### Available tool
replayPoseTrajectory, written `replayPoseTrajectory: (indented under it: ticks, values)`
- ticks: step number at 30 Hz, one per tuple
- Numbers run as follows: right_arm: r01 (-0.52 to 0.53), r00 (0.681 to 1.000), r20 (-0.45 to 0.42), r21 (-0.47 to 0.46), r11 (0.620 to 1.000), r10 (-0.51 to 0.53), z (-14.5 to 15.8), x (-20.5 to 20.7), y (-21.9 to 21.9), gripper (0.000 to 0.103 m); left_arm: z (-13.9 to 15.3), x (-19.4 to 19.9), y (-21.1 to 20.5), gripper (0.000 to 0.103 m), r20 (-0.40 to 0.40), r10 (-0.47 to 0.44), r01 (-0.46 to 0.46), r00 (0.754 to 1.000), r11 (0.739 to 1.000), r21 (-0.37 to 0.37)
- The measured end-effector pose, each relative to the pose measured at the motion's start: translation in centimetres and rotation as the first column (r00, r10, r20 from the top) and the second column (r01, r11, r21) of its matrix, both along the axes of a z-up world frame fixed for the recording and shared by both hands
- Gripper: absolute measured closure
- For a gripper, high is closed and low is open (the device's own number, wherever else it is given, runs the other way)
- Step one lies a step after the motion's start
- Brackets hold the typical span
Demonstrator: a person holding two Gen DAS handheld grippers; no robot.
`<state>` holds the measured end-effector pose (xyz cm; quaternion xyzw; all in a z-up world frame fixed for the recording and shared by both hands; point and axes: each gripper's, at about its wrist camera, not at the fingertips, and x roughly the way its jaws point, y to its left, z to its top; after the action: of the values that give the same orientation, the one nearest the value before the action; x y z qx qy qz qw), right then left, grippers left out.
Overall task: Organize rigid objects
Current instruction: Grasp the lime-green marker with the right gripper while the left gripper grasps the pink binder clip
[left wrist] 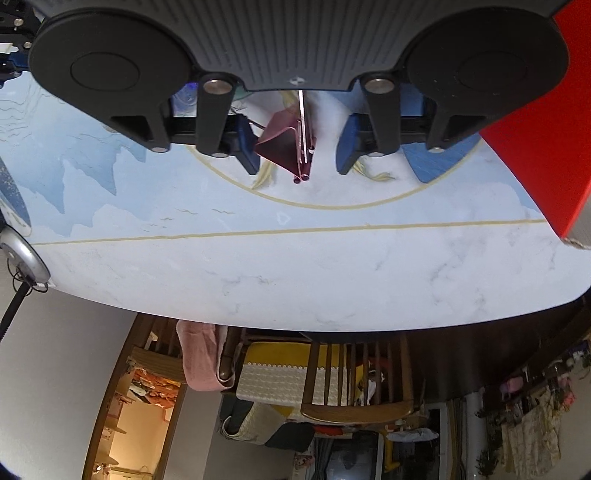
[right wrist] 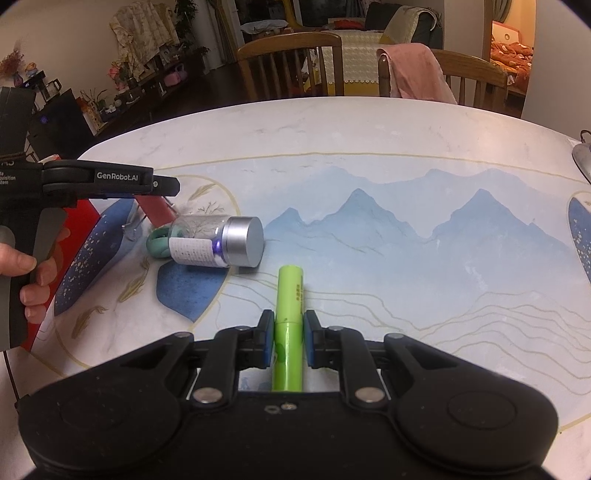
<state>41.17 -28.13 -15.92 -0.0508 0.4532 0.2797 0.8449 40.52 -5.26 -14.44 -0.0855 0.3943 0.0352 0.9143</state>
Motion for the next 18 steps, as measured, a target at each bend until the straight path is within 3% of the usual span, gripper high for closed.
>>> replayPoseTrajectory:
  ticks: [2, 8, 18]
  values:
    - [0.001, 1.000, -0.001, 0.000, 1.000, -0.001, 0.0, 0.0, 0.0, 0.087, 0.1, -0.2, -0.1, 0.071, 0.002, -0.003, 0.003, 1.000, 1.000, -0.007]
    - [0.007, 1.000, 0.003, 0.004, 1.000, -0.007, 0.1, -0.2, -0.1, 0.087, 0.6, -0.6, -0.3, 0.079, -0.001, 0.011, -0.011, 1.000, 1.000, 0.001]
    - [0.009, 1.000, 0.008, 0.025, 1.000, -0.009, 1.3, -1.6, -0.4, 0.087, 1.4, -3.4, -0.6, 0.080, -0.022, -0.007, 0.007, 1.000, 1.000, -0.018]
